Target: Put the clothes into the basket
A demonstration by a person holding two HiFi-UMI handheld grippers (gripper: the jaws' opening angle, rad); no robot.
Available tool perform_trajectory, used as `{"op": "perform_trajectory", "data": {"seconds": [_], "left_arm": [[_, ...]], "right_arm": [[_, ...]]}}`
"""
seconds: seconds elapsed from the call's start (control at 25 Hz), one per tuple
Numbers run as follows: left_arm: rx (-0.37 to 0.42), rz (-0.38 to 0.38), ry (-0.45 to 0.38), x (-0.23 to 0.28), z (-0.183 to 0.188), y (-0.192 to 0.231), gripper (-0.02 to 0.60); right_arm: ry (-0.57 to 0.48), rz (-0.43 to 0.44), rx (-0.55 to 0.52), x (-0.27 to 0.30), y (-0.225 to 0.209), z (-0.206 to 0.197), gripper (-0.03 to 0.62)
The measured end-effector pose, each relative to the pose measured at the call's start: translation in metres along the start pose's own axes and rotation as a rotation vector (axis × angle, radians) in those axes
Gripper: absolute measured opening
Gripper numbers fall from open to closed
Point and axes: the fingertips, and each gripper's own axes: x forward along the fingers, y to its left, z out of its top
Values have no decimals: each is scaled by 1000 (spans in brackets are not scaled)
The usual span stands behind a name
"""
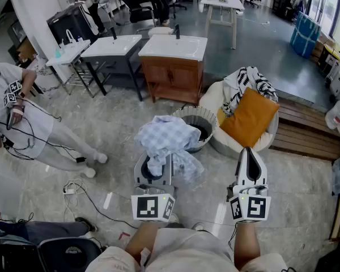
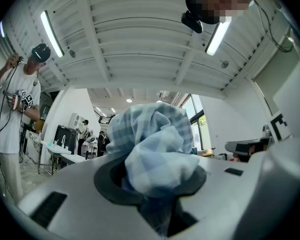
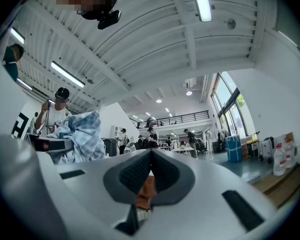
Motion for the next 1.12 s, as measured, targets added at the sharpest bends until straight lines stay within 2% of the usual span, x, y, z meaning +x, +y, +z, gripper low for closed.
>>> {"op": "perform_trajectory", "data": {"seconds": [0.16,0.72,1.12], "left_arm": [[0,-6,-4,-1,-1,12,138],[-8,-35,2,7,-8,109,138],[5,-42,23,32,-21,136,138]], "right_arm": [[-1,9,-15,5,16,-2,-11],[-15,-5,7,51,104,-14,-12],[18,-9,-2,83,120,-32,-11]]}}
